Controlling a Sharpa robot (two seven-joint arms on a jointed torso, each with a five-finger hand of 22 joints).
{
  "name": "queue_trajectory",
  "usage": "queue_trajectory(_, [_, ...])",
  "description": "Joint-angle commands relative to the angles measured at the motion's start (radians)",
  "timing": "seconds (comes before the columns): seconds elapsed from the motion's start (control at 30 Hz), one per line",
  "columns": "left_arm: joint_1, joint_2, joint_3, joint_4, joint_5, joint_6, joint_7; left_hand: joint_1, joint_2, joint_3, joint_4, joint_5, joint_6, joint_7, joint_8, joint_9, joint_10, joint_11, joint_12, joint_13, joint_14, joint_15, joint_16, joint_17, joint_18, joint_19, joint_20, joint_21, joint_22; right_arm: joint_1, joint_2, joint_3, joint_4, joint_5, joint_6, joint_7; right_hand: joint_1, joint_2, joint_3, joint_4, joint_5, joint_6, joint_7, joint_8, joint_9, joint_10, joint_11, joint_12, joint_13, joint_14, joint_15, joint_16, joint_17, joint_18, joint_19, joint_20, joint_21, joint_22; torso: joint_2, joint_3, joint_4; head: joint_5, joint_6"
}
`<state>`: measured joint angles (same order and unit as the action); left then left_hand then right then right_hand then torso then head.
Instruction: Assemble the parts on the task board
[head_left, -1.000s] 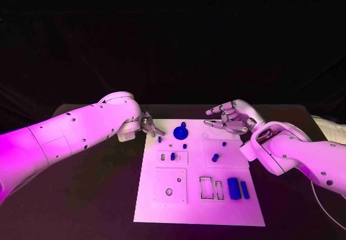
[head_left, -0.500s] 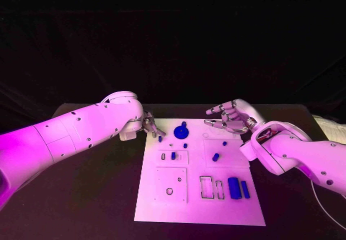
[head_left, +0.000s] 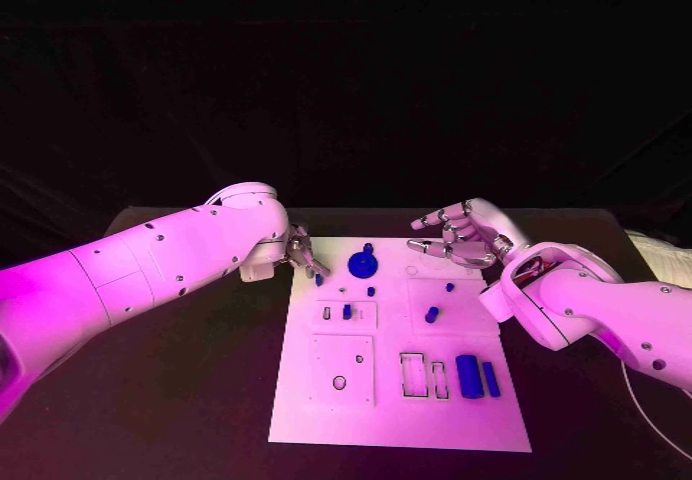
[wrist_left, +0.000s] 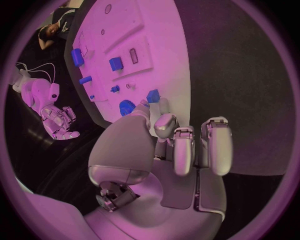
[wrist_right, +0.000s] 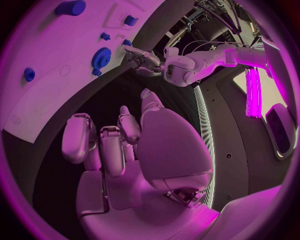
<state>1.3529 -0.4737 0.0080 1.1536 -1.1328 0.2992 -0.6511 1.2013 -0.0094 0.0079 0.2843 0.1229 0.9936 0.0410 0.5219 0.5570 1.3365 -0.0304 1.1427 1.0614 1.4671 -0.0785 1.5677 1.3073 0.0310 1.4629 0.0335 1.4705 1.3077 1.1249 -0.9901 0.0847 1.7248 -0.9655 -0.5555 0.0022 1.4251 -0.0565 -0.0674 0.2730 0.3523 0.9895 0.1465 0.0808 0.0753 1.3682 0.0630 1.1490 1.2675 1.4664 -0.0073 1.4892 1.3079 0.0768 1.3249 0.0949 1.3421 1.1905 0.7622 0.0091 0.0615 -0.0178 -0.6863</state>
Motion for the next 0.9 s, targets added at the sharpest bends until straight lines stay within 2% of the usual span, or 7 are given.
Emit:
queue_trajectory(0.03, [0.001,0.004,0.0,0.0,0.013,0.019,0.011,0.007,0.0,0.002,-0.006,0.002,0.004,-0.003,0.007,0.001,0.01,0.0,0.008,0.002,0.104,-0.007,0.003,0.263,0.002,0.04,-0.007,0.004,0.153,-0.001,0.001,0.0,0.0,-0.004,0.014,0.002,-0.008,0.003,-0.005,0.0,0.004,0.002,-0.002,0.003,0.0,-0.001,-0.006,0.0,-0.002,0.069,-0.007,-0.003,0.108,0.009,-0.006,0.0,-0.005,-0.001,0.001,-0.0002,0.0003,-0.001,-0.001])
queue_trajectory(0.9, [0.001,0.002,0.0,0.006,0.026,0.039,-0.013,-0.012,-0.002,-0.023,0.007,0.0,0.015,-0.006,0.017,0.009,0.019,-0.003,0.018,0.012,0.104,-0.009,0.003,0.263,-0.001,0.046,-0.008,0.013,0.163,-0.001,0.004,0.0,-0.002,-0.004,0.016,0.002,-0.007,0.005,-0.006,0.001,0.005,0.003,-0.003,0.003,0.0,0.001,-0.006,0.004,0.0,0.07,-0.008,-0.003,0.11,0.009,-0.004,0.0,-0.004,0.0,0.0,-0.0001,0.0,0.003,-0.003])
